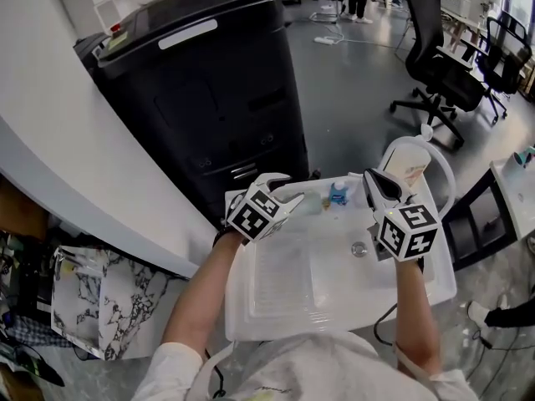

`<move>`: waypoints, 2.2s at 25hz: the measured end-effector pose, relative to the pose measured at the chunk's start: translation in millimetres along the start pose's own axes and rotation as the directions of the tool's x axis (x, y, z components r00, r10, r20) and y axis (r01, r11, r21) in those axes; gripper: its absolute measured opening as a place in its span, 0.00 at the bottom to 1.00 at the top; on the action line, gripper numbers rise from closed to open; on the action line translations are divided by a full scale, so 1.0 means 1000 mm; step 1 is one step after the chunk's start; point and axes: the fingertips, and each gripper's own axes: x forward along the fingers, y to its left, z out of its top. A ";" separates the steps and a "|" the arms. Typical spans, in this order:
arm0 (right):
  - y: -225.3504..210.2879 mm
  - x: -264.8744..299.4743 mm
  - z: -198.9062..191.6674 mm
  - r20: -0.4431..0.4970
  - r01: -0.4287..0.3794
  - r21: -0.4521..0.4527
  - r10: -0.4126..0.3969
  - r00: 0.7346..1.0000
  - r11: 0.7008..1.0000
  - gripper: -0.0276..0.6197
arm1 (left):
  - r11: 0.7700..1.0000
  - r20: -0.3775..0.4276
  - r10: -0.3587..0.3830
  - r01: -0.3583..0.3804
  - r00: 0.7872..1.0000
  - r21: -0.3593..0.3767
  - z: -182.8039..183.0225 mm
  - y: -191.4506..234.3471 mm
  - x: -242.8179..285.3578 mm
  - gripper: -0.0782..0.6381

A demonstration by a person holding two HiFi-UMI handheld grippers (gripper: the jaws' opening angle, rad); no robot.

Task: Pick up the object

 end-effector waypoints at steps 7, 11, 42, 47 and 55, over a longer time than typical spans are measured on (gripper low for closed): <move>-0.002 -0.001 -0.003 -0.006 0.015 0.003 -0.015 1.000 1.000 0.05 | 0.993 -0.064 -0.078 0.083 0.995 0.085 -0.013 -0.010 0.023 0.37; -0.002 -0.001 -0.005 -0.006 0.020 0.007 -0.020 1.000 1.000 0.05 | 0.984 -0.116 -0.115 0.129 0.987 0.124 -0.024 -0.016 0.035 0.37; -0.012 -0.013 -0.025 -0.051 0.095 0.007 -0.095 0.994 0.995 0.05 | 0.899 -0.414 -0.276 0.385 0.867 0.207 -0.112 -0.061 0.095 0.37; -0.012 -0.013 -0.029 -0.061 0.097 0.005 -0.097 0.993 0.995 0.05 | 0.897 -0.426 -0.269 0.386 0.864 0.217 -0.118 -0.059 0.099 0.33; -0.013 -0.015 -0.036 -0.078 0.104 0.004 -0.103 0.992 0.995 0.05 | 0.886 -0.454 -0.277 0.408 0.847 0.220 -0.127 -0.063 0.107 0.33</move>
